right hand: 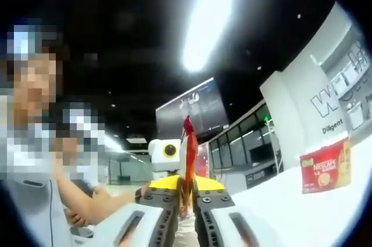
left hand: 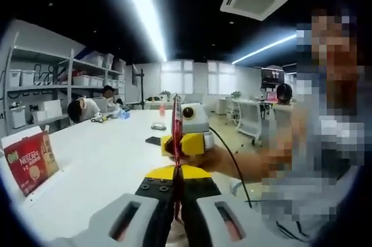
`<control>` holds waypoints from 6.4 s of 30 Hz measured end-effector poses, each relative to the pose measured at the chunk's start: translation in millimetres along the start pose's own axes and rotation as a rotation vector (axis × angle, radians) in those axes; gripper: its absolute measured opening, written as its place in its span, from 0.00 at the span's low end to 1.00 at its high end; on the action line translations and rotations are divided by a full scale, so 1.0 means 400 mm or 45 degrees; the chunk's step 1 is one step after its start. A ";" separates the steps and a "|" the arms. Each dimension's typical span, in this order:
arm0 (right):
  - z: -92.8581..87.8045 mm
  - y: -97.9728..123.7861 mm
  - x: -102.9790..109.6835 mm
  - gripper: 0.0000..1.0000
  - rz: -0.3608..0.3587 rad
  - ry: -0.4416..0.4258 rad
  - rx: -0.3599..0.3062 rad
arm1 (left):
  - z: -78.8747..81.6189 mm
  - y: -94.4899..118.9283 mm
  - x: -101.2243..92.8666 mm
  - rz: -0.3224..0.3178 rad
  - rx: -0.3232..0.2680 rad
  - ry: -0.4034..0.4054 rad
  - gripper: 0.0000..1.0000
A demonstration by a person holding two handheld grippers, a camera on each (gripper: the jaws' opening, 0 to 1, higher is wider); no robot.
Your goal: Tear open the coffee pouch, take out the coffee, and pour the coffee from the pouch into the cup
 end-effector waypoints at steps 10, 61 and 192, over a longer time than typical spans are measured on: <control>0.007 -0.001 -0.001 0.05 -0.027 0.026 0.001 | 0.000 0.000 0.007 0.008 -0.010 0.042 0.05; 0.003 -0.006 -0.002 0.05 -0.023 -0.002 0.033 | 0.007 -0.008 0.007 0.021 -0.016 0.064 0.05; 0.053 -0.003 0.006 0.10 -0.003 -0.001 -0.008 | 0.029 0.017 0.004 0.040 -0.035 0.056 0.04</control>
Point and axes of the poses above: the point that each gripper's makers call its tool centre point, and the gripper's own axes: y roughly backward along the fingers, x roughly to its left, z roughly out of its top, the point moved 9 cm from there along y, roughly backward along the fingers, and after that the axes turned 5 degrees about x, right-handed, at the moved point
